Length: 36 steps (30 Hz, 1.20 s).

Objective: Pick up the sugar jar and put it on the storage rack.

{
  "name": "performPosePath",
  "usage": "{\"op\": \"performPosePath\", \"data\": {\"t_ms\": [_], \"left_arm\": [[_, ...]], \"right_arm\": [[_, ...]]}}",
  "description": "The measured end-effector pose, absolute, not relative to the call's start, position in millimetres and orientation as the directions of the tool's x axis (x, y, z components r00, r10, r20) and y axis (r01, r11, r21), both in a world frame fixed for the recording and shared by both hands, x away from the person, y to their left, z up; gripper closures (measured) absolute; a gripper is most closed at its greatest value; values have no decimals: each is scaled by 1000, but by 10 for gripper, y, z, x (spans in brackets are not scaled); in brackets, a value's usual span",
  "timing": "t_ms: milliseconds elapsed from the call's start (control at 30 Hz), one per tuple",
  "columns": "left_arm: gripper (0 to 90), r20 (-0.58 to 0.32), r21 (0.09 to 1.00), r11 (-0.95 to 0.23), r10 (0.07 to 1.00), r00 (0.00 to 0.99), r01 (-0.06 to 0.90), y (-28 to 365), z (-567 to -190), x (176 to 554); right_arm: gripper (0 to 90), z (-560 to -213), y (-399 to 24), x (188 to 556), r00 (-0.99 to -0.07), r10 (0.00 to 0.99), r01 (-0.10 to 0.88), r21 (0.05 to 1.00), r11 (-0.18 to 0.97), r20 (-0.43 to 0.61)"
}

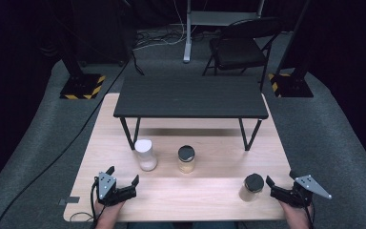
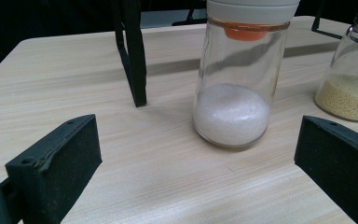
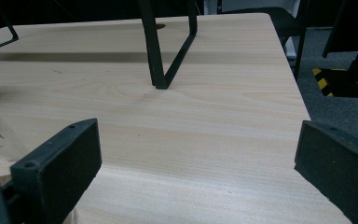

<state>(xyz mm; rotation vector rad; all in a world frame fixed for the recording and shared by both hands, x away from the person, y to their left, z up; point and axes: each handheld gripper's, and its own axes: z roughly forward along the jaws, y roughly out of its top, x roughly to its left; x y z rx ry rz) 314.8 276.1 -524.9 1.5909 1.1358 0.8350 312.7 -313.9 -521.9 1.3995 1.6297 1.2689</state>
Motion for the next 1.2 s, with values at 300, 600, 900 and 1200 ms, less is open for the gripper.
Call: {"op": "performPosePath", "data": {"t_ms": [300,600,900,1200], "left_arm": [[2,-3,957,-92,945,327,275,2760,-5249,3146],[2,-3,965,-77,953,304,252,2748,-5177,3112],[1,-24,971,-52,950,310,232,2770,-5111,3096],[1,-22,972,-56,944,330,226,2752,-5034,3103]], "right_arm": [[0,-5219,-3141,3128,-229,966,353,935,-34,121],[0,-5218,-3139,3132,-222,967,357,933,-36,123],[0,-5218,-3140,3140,-221,967,362,932,-36,123],[0,-5218,-3136,3141,-222,967,363,931,-33,121]]}}
